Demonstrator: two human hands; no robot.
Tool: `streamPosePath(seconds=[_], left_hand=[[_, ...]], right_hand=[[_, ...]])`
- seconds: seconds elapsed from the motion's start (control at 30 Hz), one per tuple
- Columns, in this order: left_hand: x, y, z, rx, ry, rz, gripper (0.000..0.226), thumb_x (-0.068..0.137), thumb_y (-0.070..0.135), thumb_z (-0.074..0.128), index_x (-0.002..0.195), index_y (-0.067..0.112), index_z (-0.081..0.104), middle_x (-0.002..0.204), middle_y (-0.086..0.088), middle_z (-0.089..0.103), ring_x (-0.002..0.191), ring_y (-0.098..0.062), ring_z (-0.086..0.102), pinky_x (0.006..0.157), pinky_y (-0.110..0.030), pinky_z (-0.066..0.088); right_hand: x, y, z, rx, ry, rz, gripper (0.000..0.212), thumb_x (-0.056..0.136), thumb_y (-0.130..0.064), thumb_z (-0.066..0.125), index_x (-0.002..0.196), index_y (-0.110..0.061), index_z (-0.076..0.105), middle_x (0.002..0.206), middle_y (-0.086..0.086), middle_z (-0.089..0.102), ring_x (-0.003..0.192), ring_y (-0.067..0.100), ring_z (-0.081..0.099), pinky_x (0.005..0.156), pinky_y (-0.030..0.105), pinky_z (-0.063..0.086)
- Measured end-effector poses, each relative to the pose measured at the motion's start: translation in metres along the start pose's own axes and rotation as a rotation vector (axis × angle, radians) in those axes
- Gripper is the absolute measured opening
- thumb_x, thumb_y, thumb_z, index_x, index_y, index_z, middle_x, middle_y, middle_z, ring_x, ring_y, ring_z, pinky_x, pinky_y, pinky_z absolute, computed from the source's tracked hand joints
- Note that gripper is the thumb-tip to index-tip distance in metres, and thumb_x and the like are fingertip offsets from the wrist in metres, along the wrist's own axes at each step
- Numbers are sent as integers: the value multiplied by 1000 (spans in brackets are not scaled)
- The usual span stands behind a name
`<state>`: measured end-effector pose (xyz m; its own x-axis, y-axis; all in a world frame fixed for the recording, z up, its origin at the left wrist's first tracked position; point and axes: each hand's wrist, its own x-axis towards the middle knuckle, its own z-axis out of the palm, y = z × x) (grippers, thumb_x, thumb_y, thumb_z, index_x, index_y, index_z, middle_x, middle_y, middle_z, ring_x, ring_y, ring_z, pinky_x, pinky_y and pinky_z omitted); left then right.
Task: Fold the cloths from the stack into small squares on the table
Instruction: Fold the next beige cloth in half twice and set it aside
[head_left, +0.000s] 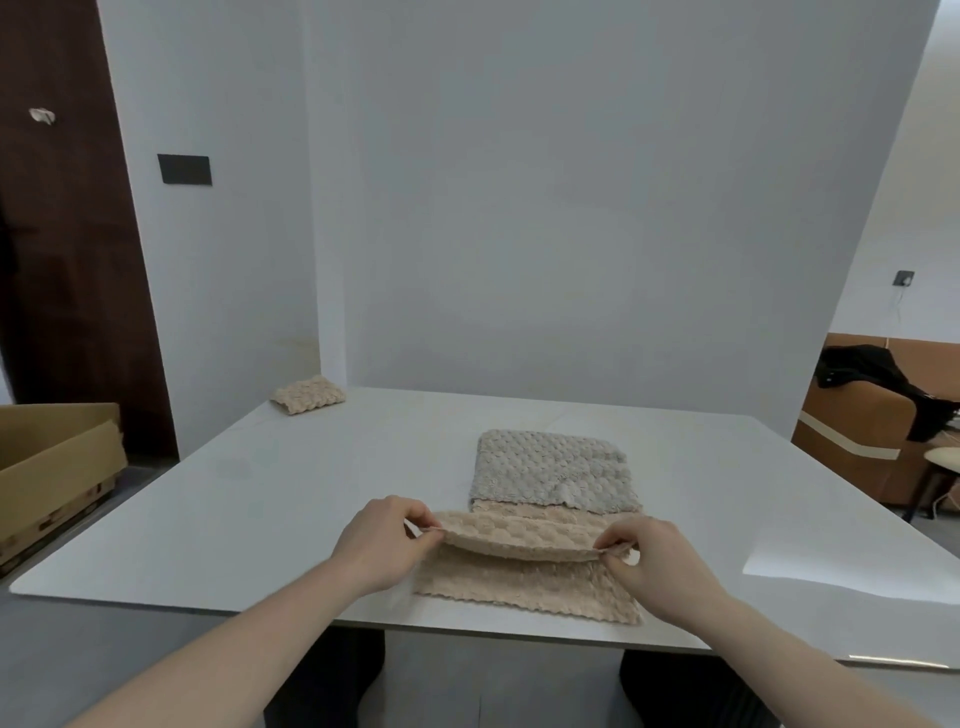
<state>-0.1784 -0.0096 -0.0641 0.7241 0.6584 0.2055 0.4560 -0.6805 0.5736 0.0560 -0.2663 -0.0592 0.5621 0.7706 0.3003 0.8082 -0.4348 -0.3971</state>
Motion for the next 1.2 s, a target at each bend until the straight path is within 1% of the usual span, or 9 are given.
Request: streamPosePath(seconds=[0.27,0.37,0.47,0.53,0.6,0.7,0.8,0.97,1.2], left_hand=[[-23,-4,9,191,-66,30,19,81,59,66,89,43,72,90,28,67,79,5,61,73,-20,48],[-27,-1,8,235,-106,25,31,76,67,64,85,39,75,81,21,66,76,1,60,66,-20,44],[-27,11,7,242,-101,13,39,76,71,59,79,36,75,72,14,61,71,-2,58,62,-24,44],[-23,25,10,213,-51,37,34,80,64,58,82,34,74,80,16,60,78,-2,58,71,-26,49],[-17,41,19,172,-44,94,31,86,59,55,97,36,72,102,20,57,98,-3,57,88,-29,50],[-6,58,43,178,-137,203,45,94,56,49,133,36,59,144,13,44,134,-13,40,114,-34,35],[2,68,70,274,-199,231,58,99,52,41,154,35,34,168,6,14,153,-23,13,126,-43,14],[11,71,100,394,-325,174,69,101,57,25,162,35,3,169,5,-16,155,-24,-15,125,-52,-8],[7,54,121,416,-290,159,73,97,68,11,161,36,-4,168,10,-15,154,-20,-22,124,-50,-12]], right_hand=[[-23,7,19,-35,-118,22,13,81,-34,61,83,-42,71,92,-25,68,98,-3,59,89,20,48],[-29,8,23,-43,-173,15,7,80,-45,62,79,-44,68,93,-24,66,94,-6,57,87,19,49],[-28,4,22,-6,-140,55,15,79,-53,62,74,-41,71,90,-23,66,90,-6,60,80,16,48],[-20,1,23,42,-61,100,17,81,-52,62,79,-39,72,93,-23,67,92,-4,62,77,14,45],[-10,0,27,52,-8,104,24,83,-53,58,97,-40,72,112,-23,65,108,1,60,90,21,46],[2,-5,38,4,-47,92,44,92,-49,56,134,-36,61,148,-15,47,140,13,41,115,30,34],[8,-10,48,-94,-120,117,60,99,-54,45,155,-38,32,168,-11,15,156,20,11,125,38,17],[9,3,66,-174,-224,194,71,99,-65,27,162,-38,9,170,-11,-9,157,19,-10,127,50,0],[3,12,77,-169,-230,213,71,98,-68,20,161,-40,4,170,-13,-6,157,16,-7,126,50,-4]])
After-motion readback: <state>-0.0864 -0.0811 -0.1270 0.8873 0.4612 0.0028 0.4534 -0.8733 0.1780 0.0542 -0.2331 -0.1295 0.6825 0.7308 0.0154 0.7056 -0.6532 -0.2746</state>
